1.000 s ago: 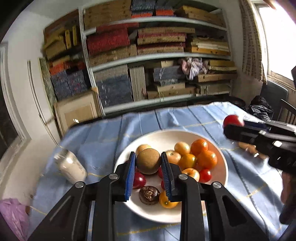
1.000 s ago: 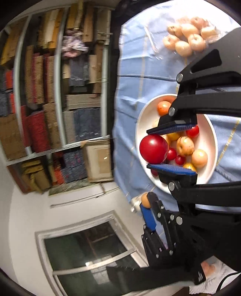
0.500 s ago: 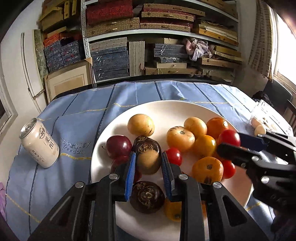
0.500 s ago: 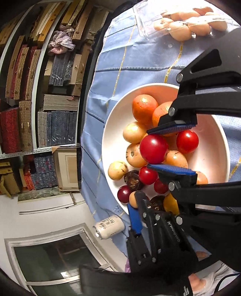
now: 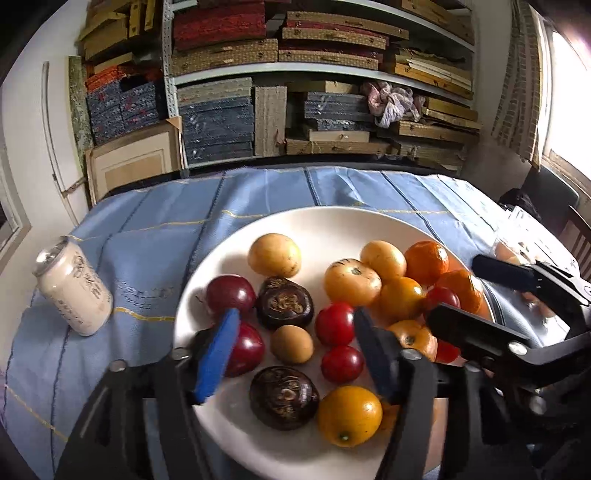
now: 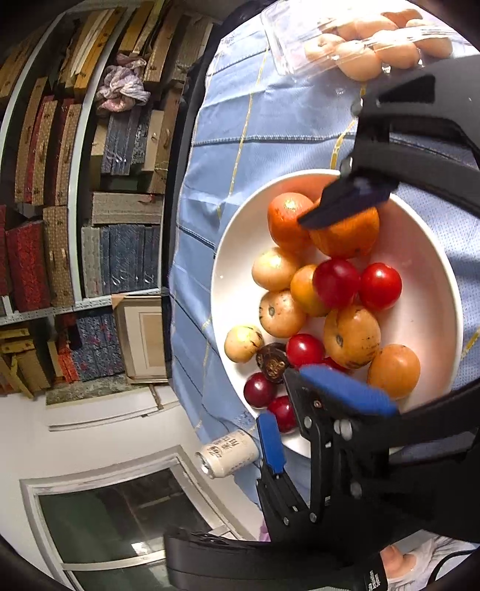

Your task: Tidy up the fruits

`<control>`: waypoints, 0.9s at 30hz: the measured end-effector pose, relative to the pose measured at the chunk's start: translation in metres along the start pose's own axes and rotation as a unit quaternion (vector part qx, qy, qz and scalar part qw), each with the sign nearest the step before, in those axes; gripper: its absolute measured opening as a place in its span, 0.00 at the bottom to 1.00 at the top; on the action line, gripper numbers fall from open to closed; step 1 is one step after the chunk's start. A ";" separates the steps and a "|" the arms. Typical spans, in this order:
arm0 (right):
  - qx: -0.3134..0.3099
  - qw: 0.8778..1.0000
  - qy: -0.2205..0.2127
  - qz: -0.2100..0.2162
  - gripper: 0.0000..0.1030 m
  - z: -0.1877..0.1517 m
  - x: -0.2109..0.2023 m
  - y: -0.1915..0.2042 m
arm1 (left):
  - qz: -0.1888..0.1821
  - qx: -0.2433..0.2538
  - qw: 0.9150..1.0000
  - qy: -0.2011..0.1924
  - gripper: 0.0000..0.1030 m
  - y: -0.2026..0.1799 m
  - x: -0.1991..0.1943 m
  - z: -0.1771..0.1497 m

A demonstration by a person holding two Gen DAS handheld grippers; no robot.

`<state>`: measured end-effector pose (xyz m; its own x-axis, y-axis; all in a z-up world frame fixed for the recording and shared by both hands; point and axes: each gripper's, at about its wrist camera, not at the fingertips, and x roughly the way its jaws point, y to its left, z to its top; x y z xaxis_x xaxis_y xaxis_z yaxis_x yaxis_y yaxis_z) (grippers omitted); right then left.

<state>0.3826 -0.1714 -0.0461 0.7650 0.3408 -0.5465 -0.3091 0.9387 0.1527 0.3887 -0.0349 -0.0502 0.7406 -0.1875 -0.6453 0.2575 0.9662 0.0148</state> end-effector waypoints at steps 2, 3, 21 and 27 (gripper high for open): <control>0.005 1.000 -0.014 -0.017 0.93 0.000 -0.007 0.000 | -0.002 -0.007 1.000 -0.006 0.73 0.003 -0.007 0.001; 0.007 1.000 -0.016 -0.020 0.95 0.000 -0.010 0.000 | 0.000 -0.009 1.000 -0.008 0.77 0.003 -0.010 0.001; 0.018 0.998 -0.006 -0.061 0.96 -0.068 -0.108 0.037 | 0.042 -0.020 0.999 0.012 0.96 -0.017 -0.113 -0.054; -0.014 0.996 -0.030 -0.082 0.96 -0.074 -0.125 0.053 | 0.074 -0.013 0.997 0.010 0.96 -0.027 -0.127 -0.068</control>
<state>0.2284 -0.1679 -0.0306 0.8383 0.1856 -0.5126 -0.1919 0.9806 0.0413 0.2454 -0.0249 -0.0209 0.7564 -0.0400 -0.6529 0.1312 0.9871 0.0916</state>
